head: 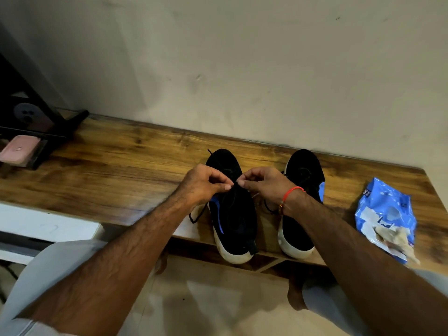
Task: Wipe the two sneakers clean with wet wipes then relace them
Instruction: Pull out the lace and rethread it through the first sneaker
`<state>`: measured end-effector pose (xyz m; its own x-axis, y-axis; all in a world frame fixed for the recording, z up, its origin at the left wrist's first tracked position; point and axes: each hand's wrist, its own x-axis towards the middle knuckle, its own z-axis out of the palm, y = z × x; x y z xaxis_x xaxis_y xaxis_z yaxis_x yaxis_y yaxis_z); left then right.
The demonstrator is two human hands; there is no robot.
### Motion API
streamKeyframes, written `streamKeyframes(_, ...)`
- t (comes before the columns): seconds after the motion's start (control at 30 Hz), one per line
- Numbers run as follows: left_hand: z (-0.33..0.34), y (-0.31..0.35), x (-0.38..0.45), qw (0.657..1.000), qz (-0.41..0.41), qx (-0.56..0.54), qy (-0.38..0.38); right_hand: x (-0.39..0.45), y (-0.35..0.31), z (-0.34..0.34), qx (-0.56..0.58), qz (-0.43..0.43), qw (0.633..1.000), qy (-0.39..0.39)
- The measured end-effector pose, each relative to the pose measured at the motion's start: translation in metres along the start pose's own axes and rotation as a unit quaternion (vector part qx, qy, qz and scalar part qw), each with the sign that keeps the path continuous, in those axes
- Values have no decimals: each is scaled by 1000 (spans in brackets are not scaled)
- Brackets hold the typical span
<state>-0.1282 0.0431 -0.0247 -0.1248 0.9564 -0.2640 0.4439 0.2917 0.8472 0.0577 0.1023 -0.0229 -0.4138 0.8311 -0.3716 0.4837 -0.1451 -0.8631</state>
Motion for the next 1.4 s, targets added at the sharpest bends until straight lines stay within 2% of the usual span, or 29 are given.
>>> streamKeyframes(0.07, -2, 0, -1, 1000, -10, -13, -11, -1, 0, 1, 27, 5, 1000, -8)
streamKeyframes(0.3, 6, -1, -3, 999, 3, -30, 39, 0, 1, 0, 23, 27, 999, -3)
streamKeyframes(0.53, 3, 0, -1, 1000, -15, 2, 25, -2, -3, 6, 73, 71, 995, -5)
streamKeyframes(0.8, -1, 5, -2, 999, 3, 38, 7, -4, -3, 5, 114, 62, 991, -14)
streamKeyframes(1.0, 1, 8, -1, 998, -11, 46, 33, -4, -5, 13, 62, -17, 998, 27)
streamKeyframes(1.17, 2, 5, 0, 999, -8, 37, 32, 1, -1, 6, 91, 27, 995, -3)
streamKeyframes(1.4, 8, 0, 3, 998, 14, 43, 51, 4, 2, 4, 22, 23, 999, 16)
